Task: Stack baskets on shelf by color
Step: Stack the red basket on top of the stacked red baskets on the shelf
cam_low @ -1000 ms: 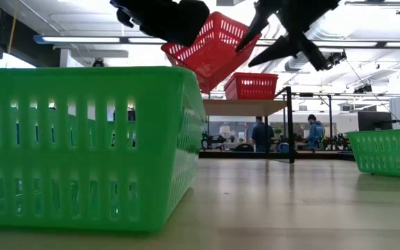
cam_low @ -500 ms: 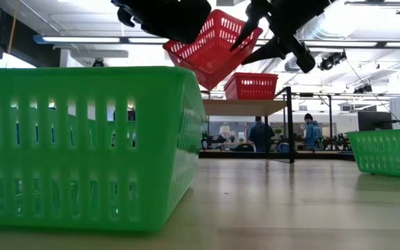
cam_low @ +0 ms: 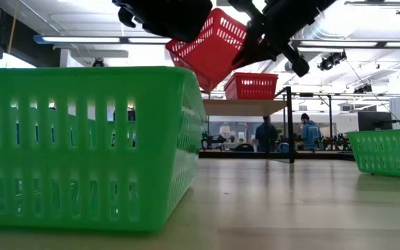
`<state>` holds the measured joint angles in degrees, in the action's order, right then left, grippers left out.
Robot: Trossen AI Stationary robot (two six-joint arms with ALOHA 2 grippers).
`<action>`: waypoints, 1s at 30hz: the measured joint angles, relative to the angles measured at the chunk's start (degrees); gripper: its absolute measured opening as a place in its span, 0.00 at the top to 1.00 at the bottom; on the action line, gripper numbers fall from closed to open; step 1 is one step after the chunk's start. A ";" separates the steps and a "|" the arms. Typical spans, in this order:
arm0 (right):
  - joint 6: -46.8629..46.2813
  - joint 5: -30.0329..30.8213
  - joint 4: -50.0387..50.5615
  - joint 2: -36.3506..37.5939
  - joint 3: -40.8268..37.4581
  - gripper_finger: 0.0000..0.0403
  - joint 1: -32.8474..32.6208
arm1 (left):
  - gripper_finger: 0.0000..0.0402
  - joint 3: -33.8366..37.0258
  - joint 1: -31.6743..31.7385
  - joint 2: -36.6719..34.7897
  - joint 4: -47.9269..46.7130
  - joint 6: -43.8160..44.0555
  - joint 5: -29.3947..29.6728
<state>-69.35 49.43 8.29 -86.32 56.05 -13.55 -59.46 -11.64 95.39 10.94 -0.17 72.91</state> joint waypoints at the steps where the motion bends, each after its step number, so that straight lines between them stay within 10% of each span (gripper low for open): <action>1: 0.17 -0.16 0.08 0.00 0.00 0.99 0.13 | 0.97 0.00 -0.02 0.00 0.24 0.05 -0.46; 30: 4.37 0.04 2.05 0.00 0.02 1.00 1.71 | 0.58 0.00 -5.56 -1.96 1.30 1.47 -9.92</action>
<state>-64.98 49.48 10.35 -86.32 56.07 -11.84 -59.46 -17.20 93.44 12.25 1.30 62.99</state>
